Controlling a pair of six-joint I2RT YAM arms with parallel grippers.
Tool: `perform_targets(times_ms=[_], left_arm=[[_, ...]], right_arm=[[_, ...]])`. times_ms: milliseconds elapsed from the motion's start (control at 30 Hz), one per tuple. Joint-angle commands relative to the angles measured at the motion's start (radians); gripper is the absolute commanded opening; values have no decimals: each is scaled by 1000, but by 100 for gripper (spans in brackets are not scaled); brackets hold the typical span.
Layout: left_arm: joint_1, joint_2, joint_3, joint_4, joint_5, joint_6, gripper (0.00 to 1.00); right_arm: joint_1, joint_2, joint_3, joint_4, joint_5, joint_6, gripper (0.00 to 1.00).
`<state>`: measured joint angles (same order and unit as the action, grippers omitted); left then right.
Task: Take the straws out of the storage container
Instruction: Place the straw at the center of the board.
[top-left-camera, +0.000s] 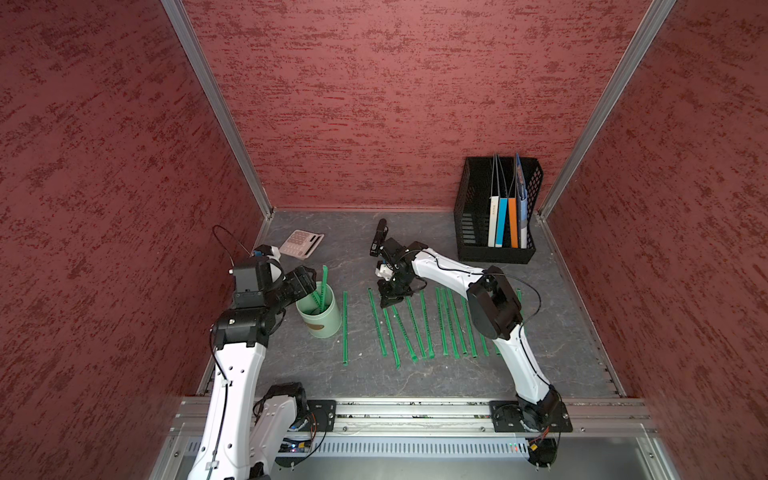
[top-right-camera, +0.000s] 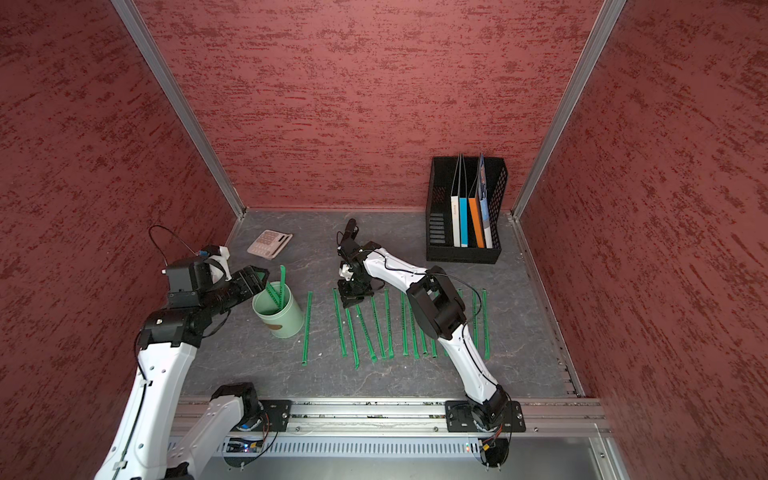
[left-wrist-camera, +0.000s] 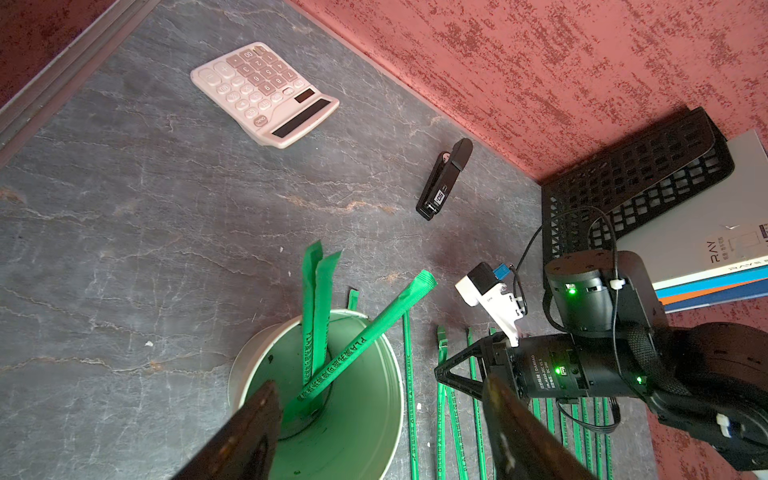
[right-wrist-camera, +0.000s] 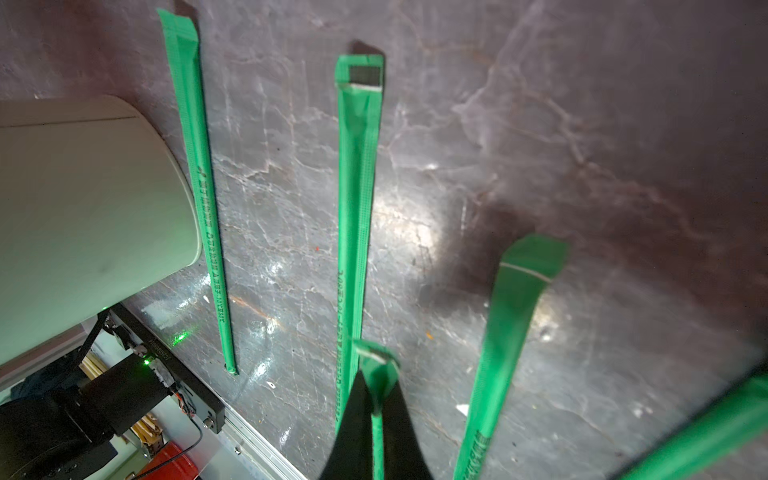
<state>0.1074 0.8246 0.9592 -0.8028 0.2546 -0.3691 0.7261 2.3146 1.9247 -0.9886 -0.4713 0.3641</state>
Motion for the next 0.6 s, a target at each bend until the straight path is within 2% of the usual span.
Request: perform_targets(times_ms=[0,567], left_arm=[[8,-7,-3,-7,3,8,76],[11,-7,3,-12,-1,15,77]], right_arm=[[-14,34,35,37,-3,21,2],[-70,63,26,42,9,39,2]])
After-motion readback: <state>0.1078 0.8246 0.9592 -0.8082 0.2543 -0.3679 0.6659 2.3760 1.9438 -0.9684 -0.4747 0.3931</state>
